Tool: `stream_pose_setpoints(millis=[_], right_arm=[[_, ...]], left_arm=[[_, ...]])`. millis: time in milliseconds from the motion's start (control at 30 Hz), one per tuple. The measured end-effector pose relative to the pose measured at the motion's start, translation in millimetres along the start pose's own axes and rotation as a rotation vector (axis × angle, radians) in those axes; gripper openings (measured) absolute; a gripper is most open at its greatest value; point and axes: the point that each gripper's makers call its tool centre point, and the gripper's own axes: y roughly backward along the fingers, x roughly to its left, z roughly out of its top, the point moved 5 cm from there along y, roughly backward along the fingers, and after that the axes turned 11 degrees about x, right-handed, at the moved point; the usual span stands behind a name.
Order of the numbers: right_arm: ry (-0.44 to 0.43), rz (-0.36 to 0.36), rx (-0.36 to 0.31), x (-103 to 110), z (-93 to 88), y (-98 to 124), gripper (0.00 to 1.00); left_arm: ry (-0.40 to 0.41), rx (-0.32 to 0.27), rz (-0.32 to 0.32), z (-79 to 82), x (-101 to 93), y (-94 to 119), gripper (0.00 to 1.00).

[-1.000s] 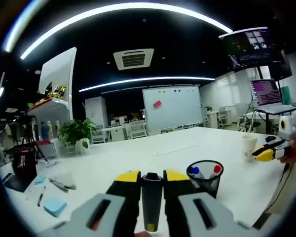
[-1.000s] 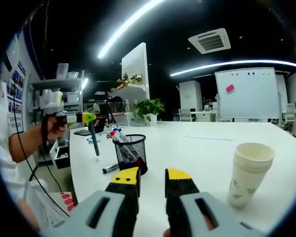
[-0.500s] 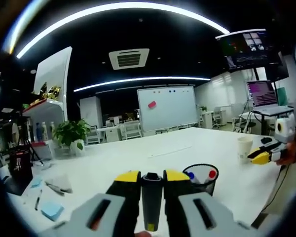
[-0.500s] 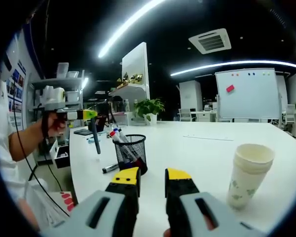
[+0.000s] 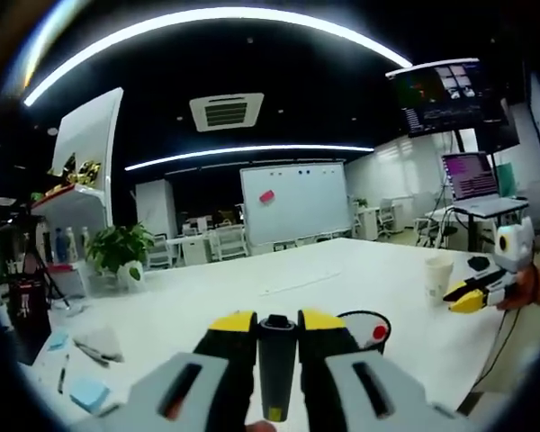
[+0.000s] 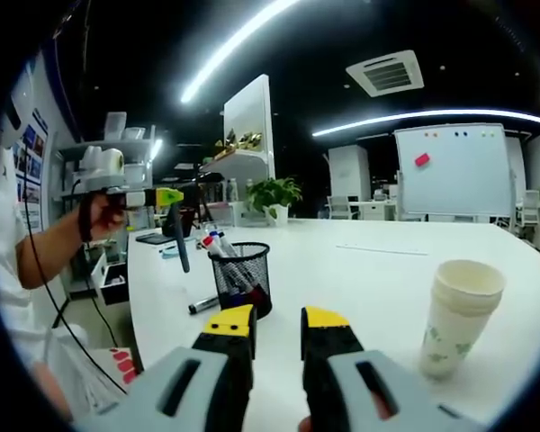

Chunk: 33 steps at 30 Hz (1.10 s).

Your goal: Place the scattered laser pointers and whiteboard markers into the pen holder and stack the scattered paper cups together

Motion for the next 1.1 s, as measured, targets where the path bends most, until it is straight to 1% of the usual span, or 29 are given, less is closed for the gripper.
stream_pose_setpoints(millis=[233,433,800,933,1067,1100], right_arm=[[0.005,0.004,0.004,2,-0.5,0,0.19],[0.019,0.000,0.008,3,0.3,-1,0.19],[0.023,0.008,0.017,5,-3.9,-3,0.19],[0.021,0.008,0.020,5,-4.5,-3,0.19],[0.024,0.008,0.023,5,-4.2,-3,0.19],[0.024,0.009,0.024,5,-4.1,-3,0.19]], left_arm=[[0.001,-0.006,-0.044,8.0,-8.4,-1,0.18],[0.030,-0.021,-0.088,11.7,-14.5,-2,0.18],[0.020,-0.048,-0.116,26.9,-17.4,-7,0.18],[0.019,-0.056,-0.136,35.3,-19.4,-8,0.18],[0.006,-0.067,-0.142,42.5,-19.0,-8,0.18],[0.011,-0.079,-0.145,44.8,-19.0,-8,0.18]])
